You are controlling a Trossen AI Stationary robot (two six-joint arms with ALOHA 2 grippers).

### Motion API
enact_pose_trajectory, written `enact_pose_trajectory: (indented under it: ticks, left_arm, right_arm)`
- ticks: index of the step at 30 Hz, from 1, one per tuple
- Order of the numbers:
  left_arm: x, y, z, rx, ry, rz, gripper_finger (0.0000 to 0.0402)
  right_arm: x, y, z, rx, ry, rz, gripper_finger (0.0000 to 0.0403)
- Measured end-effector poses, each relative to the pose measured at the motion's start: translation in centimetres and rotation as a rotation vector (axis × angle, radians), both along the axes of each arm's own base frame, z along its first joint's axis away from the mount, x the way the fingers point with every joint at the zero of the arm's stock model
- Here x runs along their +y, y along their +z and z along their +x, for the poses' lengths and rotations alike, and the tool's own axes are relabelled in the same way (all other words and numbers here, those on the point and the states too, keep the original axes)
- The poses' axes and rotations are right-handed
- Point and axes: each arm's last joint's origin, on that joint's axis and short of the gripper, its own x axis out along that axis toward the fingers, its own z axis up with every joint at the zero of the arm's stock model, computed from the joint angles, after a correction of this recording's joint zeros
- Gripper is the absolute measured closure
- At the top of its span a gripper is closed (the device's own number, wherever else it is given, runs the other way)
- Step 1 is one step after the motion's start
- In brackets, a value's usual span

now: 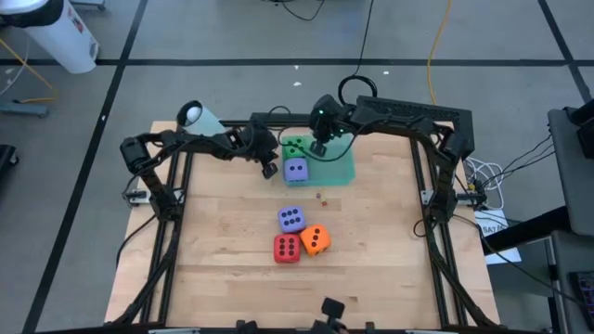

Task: Pick & Place Dice
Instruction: Put the large green dice into the green container

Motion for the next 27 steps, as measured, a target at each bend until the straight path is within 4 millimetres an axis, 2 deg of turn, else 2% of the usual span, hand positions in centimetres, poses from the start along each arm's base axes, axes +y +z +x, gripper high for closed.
enact_pose_trajectory:
  ticks: [4, 10, 16, 27]
  left_arm:
    - [-1.1, 0.0, 0.7, -0.008, -0.048, -0.007, 0.0396]
    - [-2.3, 0.3, 1.6, -0.034, -0.075, 0.019, 0.0396]
    - [-2.5, 0.4, 1.9, -0.051, -0.055, 0.023, 0.0397]
    - [-2.5, 0.4, 1.9, -0.056, -0.054, 0.033, 0.0399]
  right_arm:
    - [0.6, -1.0, -0.6, 0.049, 0.015, 0.121, 0.0403]
    - [1.2, -2.9, -0.2, 0.004, 0.040, 0.105, 0.0403]
    - [1.4, -2.9, 0.3, -0.094, 0.126, 0.160, 0.0403]
    - [1.9, -2.8, 0.6, -0.107, 0.151, 0.168, 0.0403]
